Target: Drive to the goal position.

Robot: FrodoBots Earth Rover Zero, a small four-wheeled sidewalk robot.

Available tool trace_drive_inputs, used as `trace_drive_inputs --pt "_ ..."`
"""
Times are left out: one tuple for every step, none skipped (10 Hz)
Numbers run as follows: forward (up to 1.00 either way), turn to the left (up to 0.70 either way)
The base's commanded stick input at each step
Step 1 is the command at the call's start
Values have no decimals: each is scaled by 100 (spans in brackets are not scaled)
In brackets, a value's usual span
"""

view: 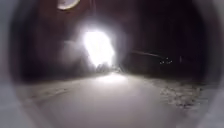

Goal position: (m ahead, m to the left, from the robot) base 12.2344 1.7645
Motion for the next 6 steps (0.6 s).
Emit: trace_drive_inputs --pt "100 0" --pt "100 0" --pt "100 0" --pt "100 0" --pt "100 0" --pt "100 0"
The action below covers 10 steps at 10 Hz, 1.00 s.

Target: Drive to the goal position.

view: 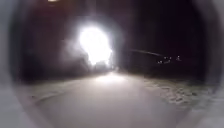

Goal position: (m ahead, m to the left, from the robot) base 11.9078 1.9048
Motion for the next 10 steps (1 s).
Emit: trace_drive_inputs --pt "100 0" --pt "100 0" --pt "100 0" --pt "100 0" --pt "100 0" --pt "100 0" --pt "100 0" --pt "100 0" --pt "100 0" --pt "100 0"
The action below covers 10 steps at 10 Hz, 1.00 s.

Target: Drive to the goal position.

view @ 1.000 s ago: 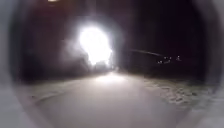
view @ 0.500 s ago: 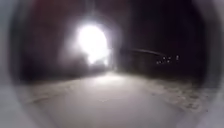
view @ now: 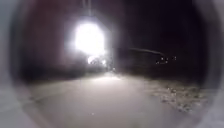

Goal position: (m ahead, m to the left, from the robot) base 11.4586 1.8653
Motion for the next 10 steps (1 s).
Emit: trace_drive_inputs --pt "100 0" --pt "100 0" --pt "100 0" --pt "100 0" --pt "100 0" --pt "100 0" --pt "100 0" --pt "100 0" --pt "100 0" --pt "100 0"
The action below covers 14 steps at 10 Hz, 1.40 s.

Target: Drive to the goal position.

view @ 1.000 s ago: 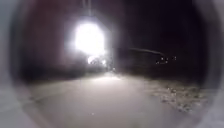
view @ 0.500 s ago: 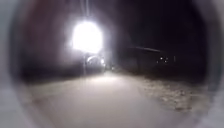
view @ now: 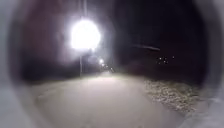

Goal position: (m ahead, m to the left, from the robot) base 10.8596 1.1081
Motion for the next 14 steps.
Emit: trace_drive_inputs --pt "100 0" --pt "100 25" --pt "100 40" --pt "100 40" --pt "100 32" --pt "100 7" --pt "100 0" --pt "100 0" --pt "100 0" --pt "100 0" --pt "100 0" --pt "100 0" --pt "100 0" --pt "100 0"
